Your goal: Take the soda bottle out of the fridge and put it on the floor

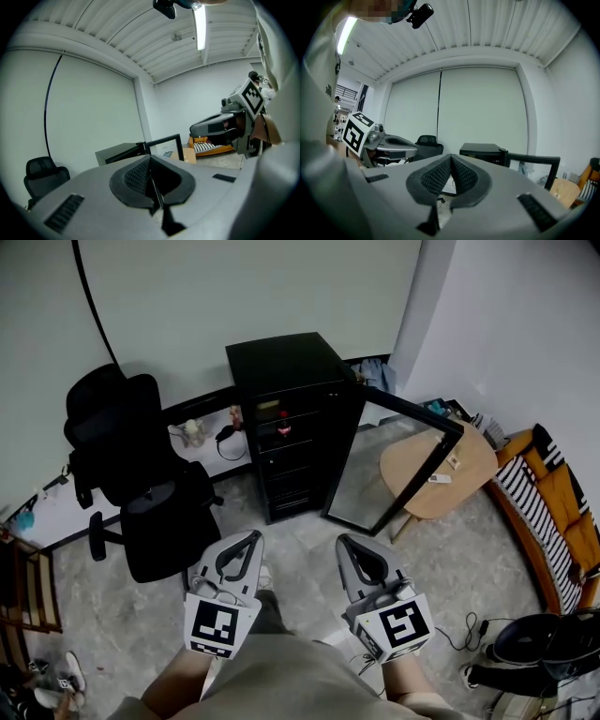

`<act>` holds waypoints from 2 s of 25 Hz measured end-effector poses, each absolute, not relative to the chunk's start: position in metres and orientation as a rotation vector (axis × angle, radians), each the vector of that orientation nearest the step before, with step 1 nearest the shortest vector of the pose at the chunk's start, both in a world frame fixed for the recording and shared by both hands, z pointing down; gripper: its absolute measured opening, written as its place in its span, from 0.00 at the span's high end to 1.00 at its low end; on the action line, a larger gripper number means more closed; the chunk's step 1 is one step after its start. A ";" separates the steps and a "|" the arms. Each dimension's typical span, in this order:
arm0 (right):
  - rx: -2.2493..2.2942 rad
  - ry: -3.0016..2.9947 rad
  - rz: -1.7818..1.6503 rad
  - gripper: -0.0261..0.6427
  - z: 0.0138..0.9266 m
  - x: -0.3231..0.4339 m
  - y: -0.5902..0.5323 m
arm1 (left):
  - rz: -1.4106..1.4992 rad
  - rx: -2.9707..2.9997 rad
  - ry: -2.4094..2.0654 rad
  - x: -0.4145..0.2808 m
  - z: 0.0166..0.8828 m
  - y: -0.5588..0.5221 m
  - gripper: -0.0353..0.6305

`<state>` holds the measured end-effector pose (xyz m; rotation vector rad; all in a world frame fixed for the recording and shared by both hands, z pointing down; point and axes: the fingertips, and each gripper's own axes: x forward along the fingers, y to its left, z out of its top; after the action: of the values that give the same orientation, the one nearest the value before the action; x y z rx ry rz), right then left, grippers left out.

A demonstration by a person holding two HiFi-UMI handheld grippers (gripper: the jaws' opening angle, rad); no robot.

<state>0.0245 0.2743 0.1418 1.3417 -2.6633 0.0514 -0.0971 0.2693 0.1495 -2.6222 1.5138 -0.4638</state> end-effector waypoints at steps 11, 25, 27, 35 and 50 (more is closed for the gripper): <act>1.327 -2.664 0.087 0.97 0.151 0.001 0.192 | -0.486 -2.660 1.502 -0.112 0.164 0.186 0.94; 1.420 -2.599 0.111 0.97 0.142 -0.047 0.051 | -0.492 -2.740 1.361 -0.150 0.158 0.040 0.94; 1.450 -2.584 0.104 0.97 0.141 -0.054 0.029 | -0.487 -2.755 1.339 -0.158 0.159 0.018 0.94; 1.541 -2.531 0.105 0.97 0.146 -0.071 -0.036 | -0.457 -2.777 1.285 -0.178 0.164 -0.044 0.94; 1.501 -2.564 0.148 0.97 0.156 -0.050 -0.075 | -0.507 -2.805 1.333 -0.152 0.180 -0.084 0.94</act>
<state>-0.0498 -0.0750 0.1560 1.5009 -2.5639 0.1477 -0.1521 -0.0843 0.1800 -2.8051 1.3334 -0.5066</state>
